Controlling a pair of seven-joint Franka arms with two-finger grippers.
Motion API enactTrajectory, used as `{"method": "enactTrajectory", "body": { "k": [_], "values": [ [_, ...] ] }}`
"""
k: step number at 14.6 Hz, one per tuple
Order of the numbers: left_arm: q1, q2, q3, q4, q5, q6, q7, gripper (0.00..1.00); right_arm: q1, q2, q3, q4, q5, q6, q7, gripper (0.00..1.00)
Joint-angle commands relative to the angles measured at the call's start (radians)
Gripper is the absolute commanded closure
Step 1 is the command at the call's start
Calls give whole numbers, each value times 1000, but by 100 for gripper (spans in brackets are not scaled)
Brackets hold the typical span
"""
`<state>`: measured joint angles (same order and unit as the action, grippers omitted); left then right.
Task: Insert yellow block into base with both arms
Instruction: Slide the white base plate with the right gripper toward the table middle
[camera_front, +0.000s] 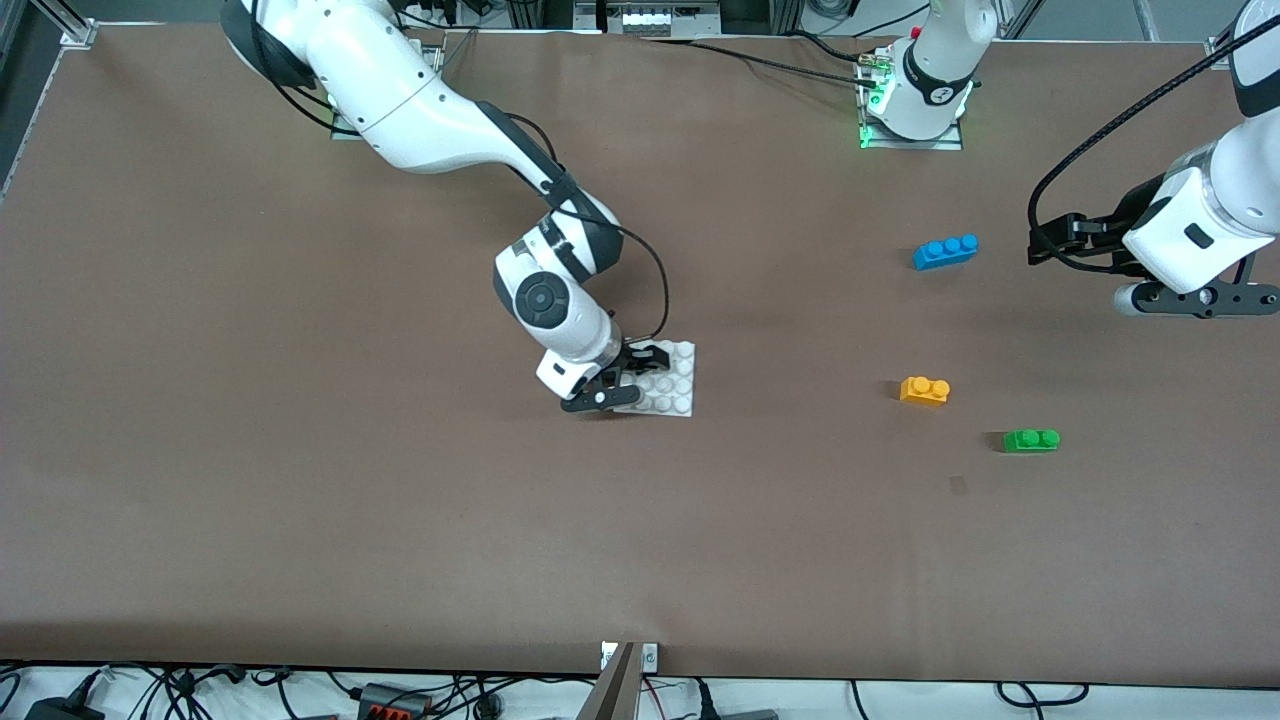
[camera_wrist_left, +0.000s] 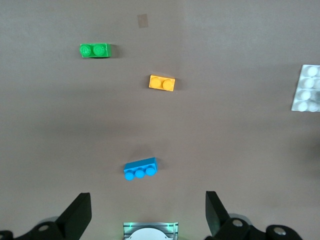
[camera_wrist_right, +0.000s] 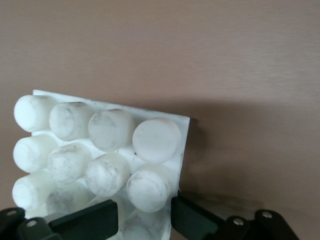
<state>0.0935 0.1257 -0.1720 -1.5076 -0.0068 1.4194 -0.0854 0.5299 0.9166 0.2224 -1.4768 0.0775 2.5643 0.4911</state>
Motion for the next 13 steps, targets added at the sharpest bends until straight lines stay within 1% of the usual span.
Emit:
{"method": "enactTrajectory", "body": {
  "k": [1, 3, 4, 5, 7, 9, 10, 13],
  "values": [
    [3, -9, 5, -3, -12, -10, 33, 0, 35, 24, 2, 32, 11, 43, 35, 45],
    [3, -9, 5, -3, -13, -10, 38, 0, 47, 19, 2, 33, 11, 45, 35, 45],
    [3, -9, 5, -3, -13, -10, 38, 0, 47, 18, 3, 52, 11, 44, 29, 45],
    [3, -9, 5, -3, -12, -10, 38, 0, 44, 16, 3, 76, 8, 34, 23, 42],
    [5, -9, 5, -3, -13, -11, 38, 0, 42, 10, 3, 81, 1, 34, 18, 41],
    [5, -9, 5, -3, -12, -11, 38, 0, 35, -24, 0, 81, -10, 31, 12, 32],
    [5, -9, 5, -3, -12, -11, 38, 0, 30, -47, 0, 78, -19, 10, -5, 32],
    [3, -8, 5, -3, -12, -10, 36, 0, 7, -142, -14, 79, -22, -165, -8, 32]
  ]
}}
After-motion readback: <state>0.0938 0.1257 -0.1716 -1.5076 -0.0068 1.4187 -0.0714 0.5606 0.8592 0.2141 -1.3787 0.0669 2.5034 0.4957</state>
